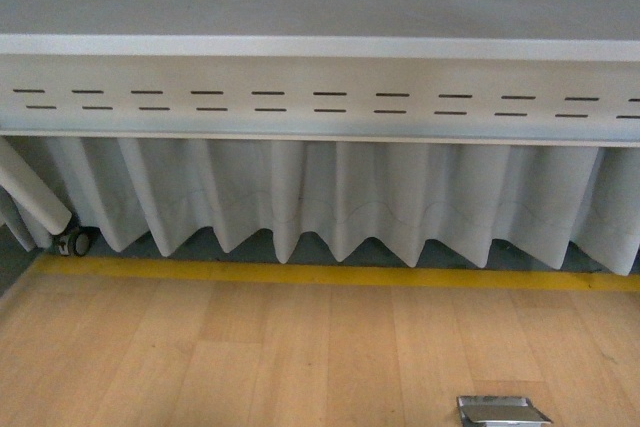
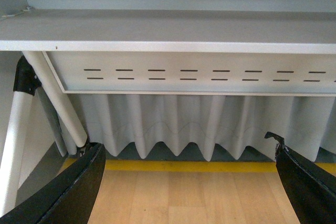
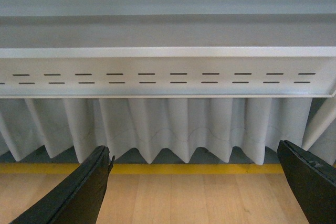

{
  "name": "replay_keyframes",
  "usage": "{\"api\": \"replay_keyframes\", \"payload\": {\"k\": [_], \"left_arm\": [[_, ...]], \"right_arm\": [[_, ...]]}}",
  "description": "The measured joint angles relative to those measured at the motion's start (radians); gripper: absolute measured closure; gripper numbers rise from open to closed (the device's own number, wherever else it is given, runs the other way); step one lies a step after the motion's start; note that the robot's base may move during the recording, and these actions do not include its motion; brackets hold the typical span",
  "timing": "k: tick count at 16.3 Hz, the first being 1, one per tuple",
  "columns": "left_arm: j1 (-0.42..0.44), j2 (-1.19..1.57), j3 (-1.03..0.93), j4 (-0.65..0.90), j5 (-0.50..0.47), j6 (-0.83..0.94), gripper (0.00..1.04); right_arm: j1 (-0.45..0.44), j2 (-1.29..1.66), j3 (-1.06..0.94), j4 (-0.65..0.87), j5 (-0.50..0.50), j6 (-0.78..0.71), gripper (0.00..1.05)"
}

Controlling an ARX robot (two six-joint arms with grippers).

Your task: Wind up and store yellow beetle toy

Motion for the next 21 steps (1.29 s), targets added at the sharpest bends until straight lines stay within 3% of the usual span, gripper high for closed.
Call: {"api": "replay_keyframes", "payload": {"k": [21], "left_arm": [[0.000,0.000,0.000,0.000,0.000,0.000,0.07]], "right_arm": [[0.000,0.000,0.000,0.000,0.000,0.000,0.07]]}}
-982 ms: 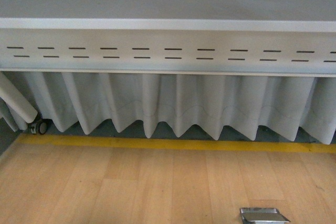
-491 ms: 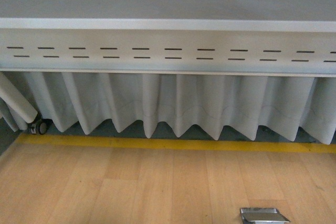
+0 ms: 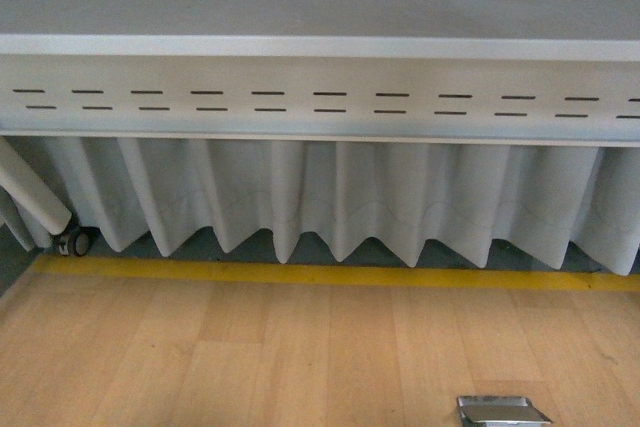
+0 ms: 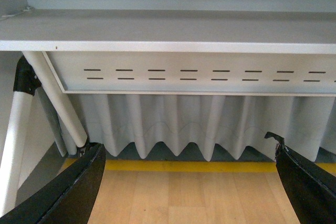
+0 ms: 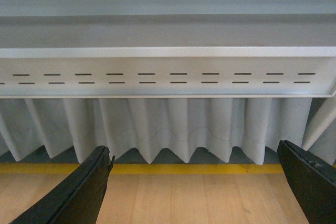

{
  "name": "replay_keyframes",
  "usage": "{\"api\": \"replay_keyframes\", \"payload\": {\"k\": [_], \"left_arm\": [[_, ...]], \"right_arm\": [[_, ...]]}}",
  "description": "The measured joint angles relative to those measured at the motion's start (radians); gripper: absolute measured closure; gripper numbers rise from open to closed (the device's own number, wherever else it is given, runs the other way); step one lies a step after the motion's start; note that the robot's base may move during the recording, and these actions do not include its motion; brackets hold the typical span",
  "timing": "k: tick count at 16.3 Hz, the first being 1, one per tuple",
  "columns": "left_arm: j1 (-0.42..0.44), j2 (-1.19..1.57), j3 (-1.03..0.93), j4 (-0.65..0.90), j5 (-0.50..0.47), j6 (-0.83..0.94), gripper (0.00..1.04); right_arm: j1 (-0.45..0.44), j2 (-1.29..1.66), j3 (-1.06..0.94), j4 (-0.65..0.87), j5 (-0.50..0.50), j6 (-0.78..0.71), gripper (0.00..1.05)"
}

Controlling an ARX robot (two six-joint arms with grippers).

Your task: Wind up and store yellow beetle toy

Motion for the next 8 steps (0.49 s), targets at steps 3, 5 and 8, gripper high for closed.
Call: {"api": "replay_keyframes", "payload": {"k": [3,5,8], "left_arm": [[0.000,0.000,0.000,0.000,0.000,0.000,0.07],[0.000,0.000,0.000,0.000,0.000,0.000,0.07],[0.000,0.000,0.000,-0.003,0.000,0.000,0.07]], "right_arm": [[0.000,0.000,0.000,0.000,0.000,0.000,0.07],[0.000,0.000,0.000,0.000,0.000,0.000,0.07],[0.000,0.000,0.000,-0.003,0.000,0.000,0.07]]}}
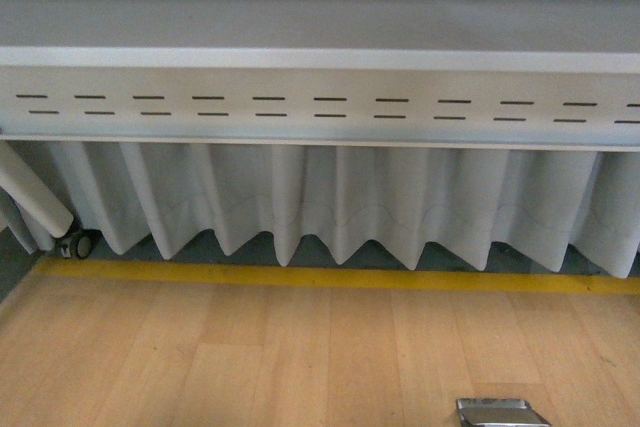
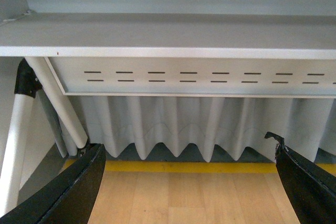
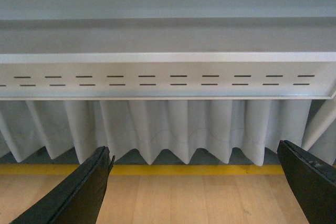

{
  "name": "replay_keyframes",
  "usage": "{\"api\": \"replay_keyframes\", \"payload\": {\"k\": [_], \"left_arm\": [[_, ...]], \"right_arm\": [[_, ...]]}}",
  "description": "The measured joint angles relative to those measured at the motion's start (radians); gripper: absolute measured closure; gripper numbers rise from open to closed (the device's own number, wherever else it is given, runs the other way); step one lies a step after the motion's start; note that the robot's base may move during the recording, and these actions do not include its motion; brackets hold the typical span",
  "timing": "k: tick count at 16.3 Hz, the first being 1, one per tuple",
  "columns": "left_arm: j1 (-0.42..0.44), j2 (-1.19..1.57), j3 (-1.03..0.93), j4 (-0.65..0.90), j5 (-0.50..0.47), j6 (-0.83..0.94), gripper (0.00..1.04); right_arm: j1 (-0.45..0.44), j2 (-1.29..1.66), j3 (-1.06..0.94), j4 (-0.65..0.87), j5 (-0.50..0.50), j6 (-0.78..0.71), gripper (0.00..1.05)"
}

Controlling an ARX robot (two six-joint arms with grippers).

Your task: Wind up and store yellow beetle toy

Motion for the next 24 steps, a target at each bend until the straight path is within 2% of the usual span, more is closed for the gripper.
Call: {"api": "replay_keyframes", "payload": {"k": [24], "left_arm": [[0.000,0.000,0.000,0.004,0.000,0.000,0.07]], "right_arm": [[0.000,0.000,0.000,0.004,0.000,0.000,0.07]]}}
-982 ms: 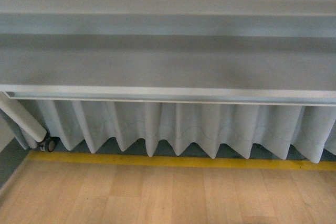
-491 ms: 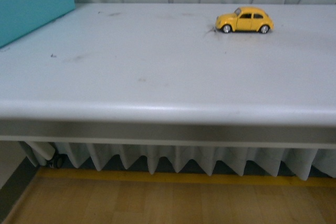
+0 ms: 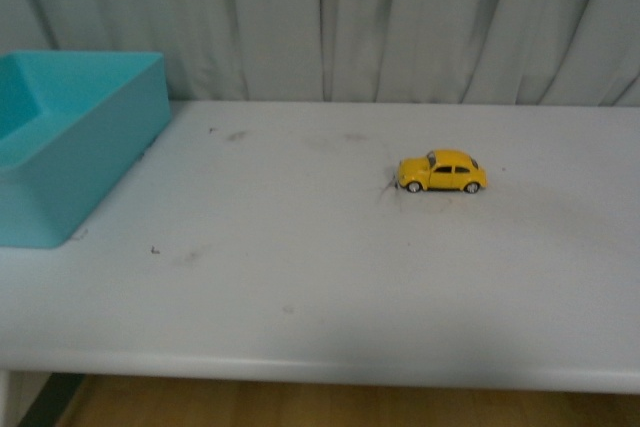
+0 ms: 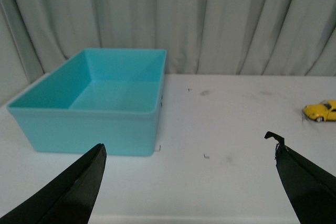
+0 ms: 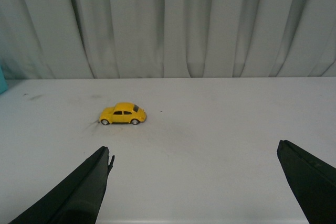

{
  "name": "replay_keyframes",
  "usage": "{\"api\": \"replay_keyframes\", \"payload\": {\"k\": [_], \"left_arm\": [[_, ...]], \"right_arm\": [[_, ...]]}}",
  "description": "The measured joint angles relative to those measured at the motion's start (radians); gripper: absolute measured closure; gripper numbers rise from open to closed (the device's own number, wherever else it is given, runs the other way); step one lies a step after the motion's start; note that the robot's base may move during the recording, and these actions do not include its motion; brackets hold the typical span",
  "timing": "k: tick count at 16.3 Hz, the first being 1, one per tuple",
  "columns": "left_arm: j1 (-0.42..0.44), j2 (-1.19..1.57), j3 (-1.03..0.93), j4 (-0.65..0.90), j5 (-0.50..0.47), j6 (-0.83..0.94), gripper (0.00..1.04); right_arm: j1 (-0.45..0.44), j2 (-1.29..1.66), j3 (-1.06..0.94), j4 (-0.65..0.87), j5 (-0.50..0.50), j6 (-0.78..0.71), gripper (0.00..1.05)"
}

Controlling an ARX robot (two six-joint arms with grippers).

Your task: Wind up and store yellow beetle toy

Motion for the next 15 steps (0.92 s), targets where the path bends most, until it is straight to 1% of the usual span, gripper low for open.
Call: {"api": "replay_keyframes", "payload": {"k": [15], "left_arm": [[0.000,0.000,0.000,0.000,0.000,0.000,0.07]], "right_arm": [[0.000,0.000,0.000,-0.002,0.000,0.000,0.07]]}}
